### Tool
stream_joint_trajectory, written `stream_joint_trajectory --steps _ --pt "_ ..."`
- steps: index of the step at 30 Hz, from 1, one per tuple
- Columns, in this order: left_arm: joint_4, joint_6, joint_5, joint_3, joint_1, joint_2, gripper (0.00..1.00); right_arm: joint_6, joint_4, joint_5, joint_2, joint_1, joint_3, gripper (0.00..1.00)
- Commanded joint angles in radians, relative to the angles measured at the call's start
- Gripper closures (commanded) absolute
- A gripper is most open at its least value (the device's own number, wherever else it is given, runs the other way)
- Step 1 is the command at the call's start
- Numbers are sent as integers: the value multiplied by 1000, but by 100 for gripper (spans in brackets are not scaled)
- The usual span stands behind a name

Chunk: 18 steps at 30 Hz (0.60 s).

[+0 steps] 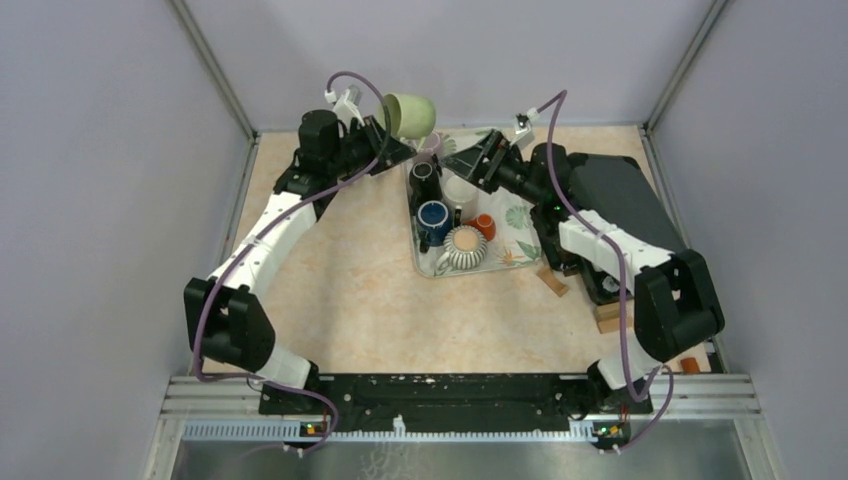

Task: Turn the mug right side up
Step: Turn over the cup on the tray.

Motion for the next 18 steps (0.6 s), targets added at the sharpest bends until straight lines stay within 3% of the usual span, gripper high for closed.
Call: stream_joint_trajectory --steps 1,18 --pt "-17 95 -43 76 23 -77 100 -91 -87 39 -91 10 6 5" --pt "-255 262 -209 27 56 -176 100 -311 -460 165 -250 10 40 1"
